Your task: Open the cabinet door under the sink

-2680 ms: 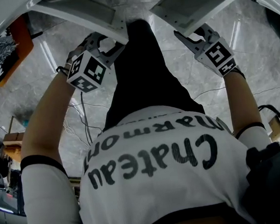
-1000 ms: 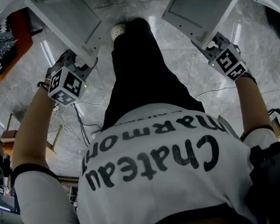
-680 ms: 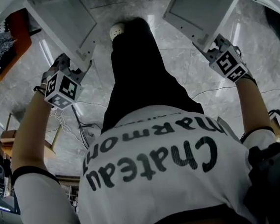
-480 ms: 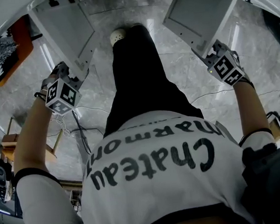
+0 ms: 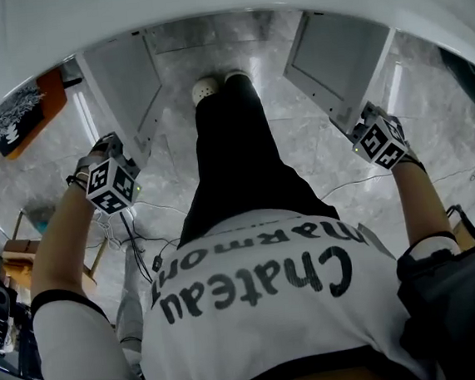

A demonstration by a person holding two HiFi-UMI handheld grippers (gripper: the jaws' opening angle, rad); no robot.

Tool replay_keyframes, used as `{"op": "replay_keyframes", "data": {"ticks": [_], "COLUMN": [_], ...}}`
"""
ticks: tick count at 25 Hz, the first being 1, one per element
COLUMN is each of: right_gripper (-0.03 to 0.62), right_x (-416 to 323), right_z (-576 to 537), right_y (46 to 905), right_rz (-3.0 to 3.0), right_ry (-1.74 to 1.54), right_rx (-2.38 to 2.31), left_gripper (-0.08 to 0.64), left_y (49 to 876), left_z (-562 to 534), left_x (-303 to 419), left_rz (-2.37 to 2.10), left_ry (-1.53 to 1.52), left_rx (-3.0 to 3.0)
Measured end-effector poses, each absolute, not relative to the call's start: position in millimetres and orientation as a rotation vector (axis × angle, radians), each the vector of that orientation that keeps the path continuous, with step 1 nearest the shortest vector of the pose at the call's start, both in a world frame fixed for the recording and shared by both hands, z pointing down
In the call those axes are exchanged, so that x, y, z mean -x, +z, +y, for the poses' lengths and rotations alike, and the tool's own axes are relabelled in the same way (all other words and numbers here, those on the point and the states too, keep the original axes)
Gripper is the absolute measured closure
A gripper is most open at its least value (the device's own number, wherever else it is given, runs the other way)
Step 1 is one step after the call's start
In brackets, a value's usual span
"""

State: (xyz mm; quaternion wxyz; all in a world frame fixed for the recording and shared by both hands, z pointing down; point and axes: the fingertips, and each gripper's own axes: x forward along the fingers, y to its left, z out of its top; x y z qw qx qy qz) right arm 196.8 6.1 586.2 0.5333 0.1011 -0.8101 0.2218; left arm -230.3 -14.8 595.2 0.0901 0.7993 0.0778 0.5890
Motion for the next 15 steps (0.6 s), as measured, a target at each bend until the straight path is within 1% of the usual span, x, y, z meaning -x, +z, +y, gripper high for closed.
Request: {"op": "replay_keyframes", "data": {"ticks": [7,15], "right_gripper": [0.502,0.502], "right_x": [-206,-226], "right_z": [10,14], "right_y": [589,586], "right_rz": [-1.901,-1.861], "right_ry": [0.542,0.526], "right_rx": [-0.184,-0.094], "left_gripper": [0.410,0.410], "left_y": [599,596], "left_z": [-17,-18], "left_x": [258,262], "left_rz": [0.284,0.304], "left_ry": [1.840,1.865], "left_rx": [-2.333,-2.309]}}
